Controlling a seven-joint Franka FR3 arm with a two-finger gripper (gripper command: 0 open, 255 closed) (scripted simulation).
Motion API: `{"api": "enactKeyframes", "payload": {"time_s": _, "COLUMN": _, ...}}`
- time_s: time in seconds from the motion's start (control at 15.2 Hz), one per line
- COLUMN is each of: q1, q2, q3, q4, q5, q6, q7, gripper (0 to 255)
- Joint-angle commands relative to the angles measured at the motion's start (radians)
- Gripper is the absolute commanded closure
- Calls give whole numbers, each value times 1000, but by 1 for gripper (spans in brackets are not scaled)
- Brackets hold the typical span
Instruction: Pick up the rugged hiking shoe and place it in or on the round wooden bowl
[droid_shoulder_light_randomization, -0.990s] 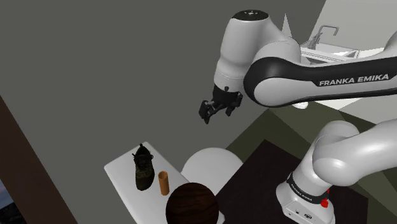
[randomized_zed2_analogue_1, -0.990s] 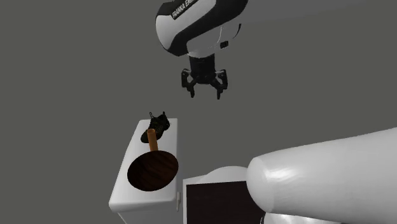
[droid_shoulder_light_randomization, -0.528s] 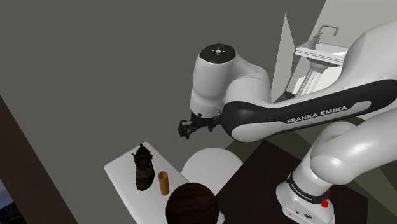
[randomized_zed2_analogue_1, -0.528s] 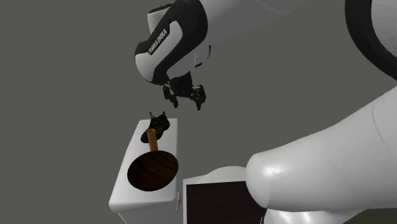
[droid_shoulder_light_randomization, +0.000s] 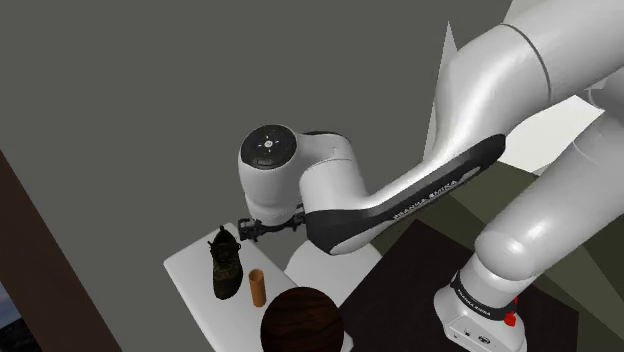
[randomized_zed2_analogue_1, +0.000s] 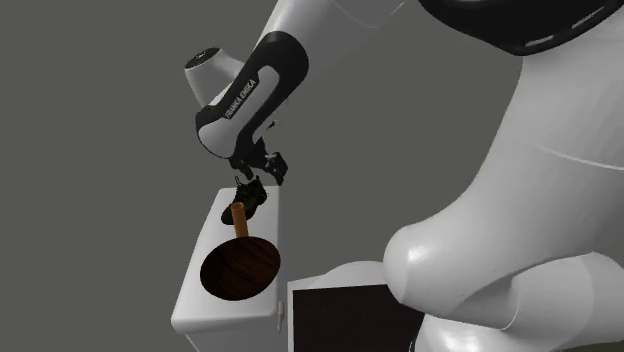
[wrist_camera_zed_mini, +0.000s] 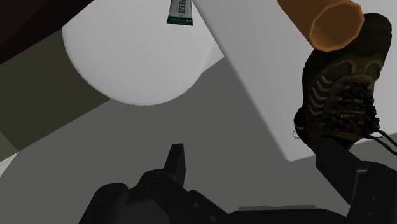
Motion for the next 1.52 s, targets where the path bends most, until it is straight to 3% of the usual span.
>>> {"api": "enactKeyframes", "payload": {"time_s": 0.0, "q1": -27, "q2": 183, "q3": 66, "q4": 70, "q5": -234, "q6": -50, "q7": 203, "gripper": 0}}
{"api": "enactKeyframes", "payload": {"time_s": 0.13, "q1": 67, "q2": 344, "q3": 17, "q4": 154, "q5": -404, "q6": -131, "q7": 342, "gripper": 0}}
{"api": "enactKeyframes", "payload": {"time_s": 0.26, "q1": 179, "q2": 458, "q3": -59, "q4": 237, "q5": -506, "q6": -190, "q7": 425, "gripper": 0}}
{"api": "enactKeyframes", "payload": {"time_s": 0.73, "q1": 468, "q2": 770, "q3": -247, "q4": 560, "q5": -708, "q6": -339, "q7": 564, "gripper": 0}}
{"api": "enactKeyframes", "payload": {"time_s": 1.45, "q1": 465, "q2": 823, "q3": -289, "q4": 562, "q5": -760, "q6": -291, "q7": 581, "gripper": 0}}
